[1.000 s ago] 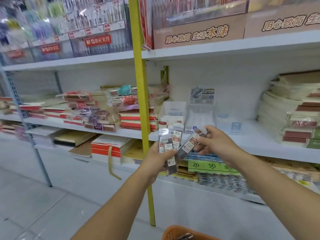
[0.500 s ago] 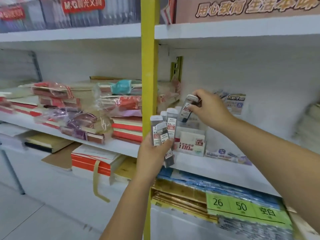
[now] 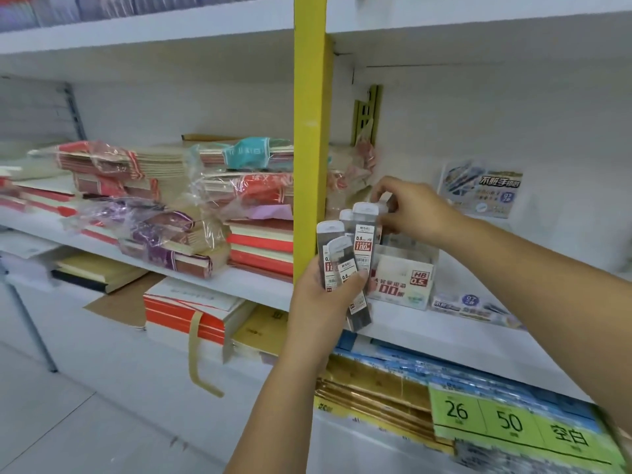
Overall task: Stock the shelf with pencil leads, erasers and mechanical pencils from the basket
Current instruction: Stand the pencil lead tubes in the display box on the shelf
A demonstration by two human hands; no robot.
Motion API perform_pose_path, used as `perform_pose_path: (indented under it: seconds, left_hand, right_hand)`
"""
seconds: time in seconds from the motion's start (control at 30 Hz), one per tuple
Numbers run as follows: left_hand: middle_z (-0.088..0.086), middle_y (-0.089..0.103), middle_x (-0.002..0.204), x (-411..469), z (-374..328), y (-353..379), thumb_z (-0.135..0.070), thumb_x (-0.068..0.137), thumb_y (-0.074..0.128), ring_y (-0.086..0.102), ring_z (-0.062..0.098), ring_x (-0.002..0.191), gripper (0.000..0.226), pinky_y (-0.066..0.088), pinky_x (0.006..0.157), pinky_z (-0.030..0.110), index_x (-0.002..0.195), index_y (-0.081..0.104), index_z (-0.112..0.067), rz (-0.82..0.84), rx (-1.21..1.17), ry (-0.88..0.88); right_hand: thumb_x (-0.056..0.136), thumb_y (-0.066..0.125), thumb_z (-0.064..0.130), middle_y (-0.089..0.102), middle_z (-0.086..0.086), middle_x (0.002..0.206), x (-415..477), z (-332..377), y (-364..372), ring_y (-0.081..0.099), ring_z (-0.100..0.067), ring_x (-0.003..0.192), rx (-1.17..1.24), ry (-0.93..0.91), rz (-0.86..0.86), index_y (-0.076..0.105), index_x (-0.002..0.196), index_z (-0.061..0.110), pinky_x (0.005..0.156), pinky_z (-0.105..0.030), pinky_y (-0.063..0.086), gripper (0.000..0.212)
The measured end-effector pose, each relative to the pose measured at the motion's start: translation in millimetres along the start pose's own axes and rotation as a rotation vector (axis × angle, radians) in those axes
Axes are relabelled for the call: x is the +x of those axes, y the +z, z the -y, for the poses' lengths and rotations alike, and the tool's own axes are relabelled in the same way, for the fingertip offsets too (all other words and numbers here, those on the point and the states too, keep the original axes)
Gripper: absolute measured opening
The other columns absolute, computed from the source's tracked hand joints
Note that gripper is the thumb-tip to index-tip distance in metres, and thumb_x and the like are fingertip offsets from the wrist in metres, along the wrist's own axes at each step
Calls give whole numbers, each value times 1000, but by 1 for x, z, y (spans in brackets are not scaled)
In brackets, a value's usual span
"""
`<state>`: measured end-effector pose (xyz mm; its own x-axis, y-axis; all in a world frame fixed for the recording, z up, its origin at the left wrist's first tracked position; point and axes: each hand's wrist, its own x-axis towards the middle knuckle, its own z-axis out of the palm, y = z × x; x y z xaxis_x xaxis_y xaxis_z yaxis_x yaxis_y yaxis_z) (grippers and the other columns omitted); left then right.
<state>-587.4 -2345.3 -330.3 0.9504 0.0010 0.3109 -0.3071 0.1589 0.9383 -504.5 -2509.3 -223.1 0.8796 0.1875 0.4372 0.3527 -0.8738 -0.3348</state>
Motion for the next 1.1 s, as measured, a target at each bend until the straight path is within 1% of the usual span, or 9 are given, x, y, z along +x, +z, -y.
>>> perform_pose_path:
  seconds: [0.2, 0.3, 0.4, 0.5, 0.63, 0.73, 0.87, 0.97, 1.1]
  left_hand:
    - [-13, 77, 96, 0, 3, -6, -25, 90, 71, 74, 8, 87, 23, 61, 72, 33, 96, 68, -47, 46, 2, -13]
    - [-15, 76, 99, 0, 2, -7, -26, 90, 71, 73, 7, 90, 22, 61, 78, 38, 98, 67, -46, 41, 13, -25]
    - [-12, 77, 97, 0, 3, -7, -23, 90, 71, 75, 11, 88, 21, 62, 73, 37, 100, 67, -41, 52, -23, -49]
    - [-7, 78, 95, -2, 0, -8, -19, 92, 69, 76, 14, 85, 21, 61, 64, 29, 103, 68, -37, 84, -92, -68]
    - [-4, 77, 101, -3, -1, -6, -18, 93, 68, 75, 17, 89, 21, 62, 65, 34, 109, 69, -32, 121, -139, -81]
    - [-2, 77, 102, -4, -1, -7, -17, 94, 65, 76, 19, 89, 21, 63, 70, 40, 113, 66, -27, 136, -142, -83]
    - [3, 77, 103, -4, 1, -11, -18, 90, 69, 75, 19, 93, 26, 61, 67, 32, 115, 64, -20, 137, -166, -77]
    - [2, 77, 103, -4, 1, -10, -18, 91, 68, 75, 18, 93, 25, 61, 67, 31, 115, 63, -22, 137, -153, -69]
    - [-2, 77, 103, -3, 3, -11, -19, 92, 67, 75, 16, 91, 23, 62, 69, 33, 114, 64, -25, 117, -124, -64]
  right_hand:
    - [90, 61, 15, 48, -3, 100, -1, -2, 6, 57, -26, 92, -367, -76, -88, 58, 126, 27, 73, -34, 46, 39]
    - [94, 54, 16, 47, -5, 110, -6, -1, 4, 54, -25, 96, -434, -58, -88, 51, 135, 26, 73, -35, 46, 43]
    - [99, 46, 22, 55, 3, 112, -19, 6, -3, 56, -14, 92, -113, -29, -125, 56, 130, 26, 75, -26, 44, 33]
    - [100, 44, 31, 71, 15, 90, -40, 17, -13, 62, -1, 69, 434, 76, -1, 61, 119, 35, 59, -16, 46, 26]
    - [89, 67, 28, 73, 12, 82, -60, 23, -12, 67, -4, 67, 561, 42, 161, 63, 112, 35, 54, -18, 50, 25]
    - [84, 71, 15, 72, 7, 75, -62, 22, -11, 68, -7, 64, 621, 50, 60, 66, 104, 27, 54, -19, 51, 24]
    - [87, 68, 11, 73, -3, 85, -49, 10, -29, 70, -14, 68, 756, 124, -218, 61, 103, 21, 54, -23, 52, 20]
    - [89, 67, 13, 68, 3, 92, -36, 8, -36, 69, -8, 69, 535, 59, -343, 51, 97, 31, 56, -22, 53, 25]
    - [88, 67, 18, 65, 10, 90, -26, 8, -20, 66, -7, 77, 229, -11, -278, 49, 100, 31, 70, -32, 56, 25]
